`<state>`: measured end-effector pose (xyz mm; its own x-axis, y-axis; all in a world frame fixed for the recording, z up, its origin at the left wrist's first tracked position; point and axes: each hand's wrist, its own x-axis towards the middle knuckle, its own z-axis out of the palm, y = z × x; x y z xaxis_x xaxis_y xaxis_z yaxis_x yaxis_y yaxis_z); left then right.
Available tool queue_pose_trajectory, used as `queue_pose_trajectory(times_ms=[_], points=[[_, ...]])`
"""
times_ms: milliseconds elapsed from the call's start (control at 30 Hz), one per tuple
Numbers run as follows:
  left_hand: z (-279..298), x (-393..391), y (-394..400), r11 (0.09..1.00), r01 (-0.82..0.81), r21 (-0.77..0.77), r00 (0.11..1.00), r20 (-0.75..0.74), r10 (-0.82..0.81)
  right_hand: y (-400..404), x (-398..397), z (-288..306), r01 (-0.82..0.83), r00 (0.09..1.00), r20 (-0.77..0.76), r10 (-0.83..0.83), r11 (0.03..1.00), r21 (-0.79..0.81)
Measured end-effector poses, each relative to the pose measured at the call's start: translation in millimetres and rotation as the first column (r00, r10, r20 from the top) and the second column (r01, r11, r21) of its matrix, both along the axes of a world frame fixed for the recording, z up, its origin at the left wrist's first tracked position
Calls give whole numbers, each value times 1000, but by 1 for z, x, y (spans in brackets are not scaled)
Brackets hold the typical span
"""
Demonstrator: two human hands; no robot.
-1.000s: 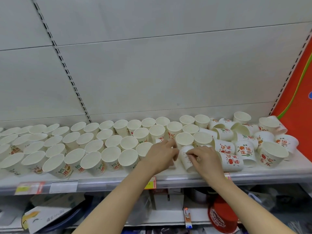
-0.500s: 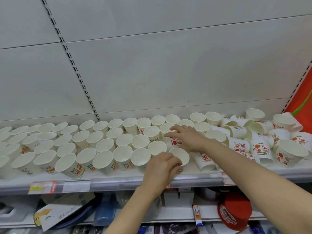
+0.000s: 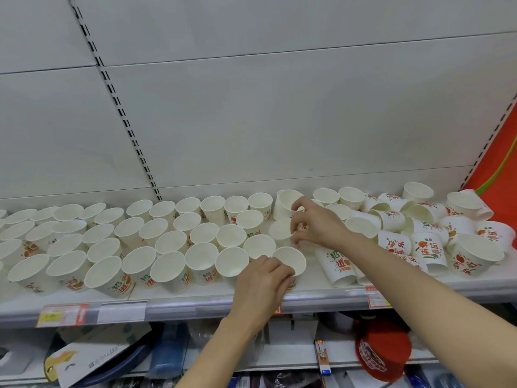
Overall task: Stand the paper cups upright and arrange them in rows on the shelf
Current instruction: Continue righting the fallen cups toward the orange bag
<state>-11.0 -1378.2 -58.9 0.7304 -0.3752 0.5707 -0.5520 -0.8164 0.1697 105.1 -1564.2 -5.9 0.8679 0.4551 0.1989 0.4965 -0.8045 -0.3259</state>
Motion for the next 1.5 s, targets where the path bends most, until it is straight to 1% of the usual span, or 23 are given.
queue_pose_trajectory(times_ms=[67,133,200,300,367,467,600,700,767,800,867,933,967,1033,1067,1100,1167,1233,1300,1334,1400,1500], points=[[0,1,-2,1000,-4,14,1000,-8,4,0,-6,-6,49,999,7,-50,994,101],[1,3,-4,999,-13,36,1000,-12,13,3,-13,-14,31,998,49,-36,994,110],[1,4,-4,998,-17,57,1000,-3,18,8,-17,-19,-25,989,149,22,999,21],[2,3,-4,997,-14,81,1000,8,14,16,-16,-12,-110,949,287,132,990,-89],[1,3,-4,996,-19,83,1000,4,18,18,-14,-10,-161,930,310,199,976,-144],[0,1,-3,998,-19,64,1000,9,19,13,-14,-15,-183,937,265,229,965,-187],[-1,3,0,999,-10,49,999,31,9,6,-18,-15,-116,957,254,141,987,-110],[-4,6,0,998,3,65,1000,26,-5,6,-17,-9,-86,984,146,106,987,-132],[-6,8,0,998,15,54,1000,21,-17,5,-19,-8,-61,992,108,72,993,-101],[-7,8,0,999,25,38,999,25,-26,2,-22,-7,-34,993,114,41,998,-59],[-4,8,0,999,44,-6,998,48,-43,-11,-31,-8,33,978,203,-45,997,65],[4,13,-3,999,31,-38,997,76,-28,-31,-46,-14,119,937,305,-170,977,178],[8,16,-7,999,14,-46,997,71,-11,-41,-55,-20,164,914,337,-226,965,204],[16,25,-20,999,-8,-39,999,32,10,-56,-76,-34,237,879,358,-314,941,243],[21,29,-30,1000,-10,-10,1000,6,10,-61,-86,-42,257,864,366,-345,928,269],[25,32,-41,999,-7,38,999,-31,8,-64,-95,-49,264,850,382,-363,920,288],[33,38,-67,982,-5,187,984,-171,38,-68,-109,-59,268,833,407,-373,918,292],[40,45,-88,937,-32,347,952,-275,134,-68,-120,-64,269,834,414,-366,923,274],[43,54,-103,901,-43,432,905,-365,218,-68,-126,-66,260,839,417,-349,931,258],[42,58,-107,899,-42,436,877,-416,242,-68,-129,-66,255,844,412,-342,934,251],[41,64,-108,922,-45,384,843,-481,241,-69,-134,-67,262,852,401,-336,937,230],[48,68,-102,973,-51,227,854,-495,160,-80,-138,-64,314,827,404,-391,917,246]])
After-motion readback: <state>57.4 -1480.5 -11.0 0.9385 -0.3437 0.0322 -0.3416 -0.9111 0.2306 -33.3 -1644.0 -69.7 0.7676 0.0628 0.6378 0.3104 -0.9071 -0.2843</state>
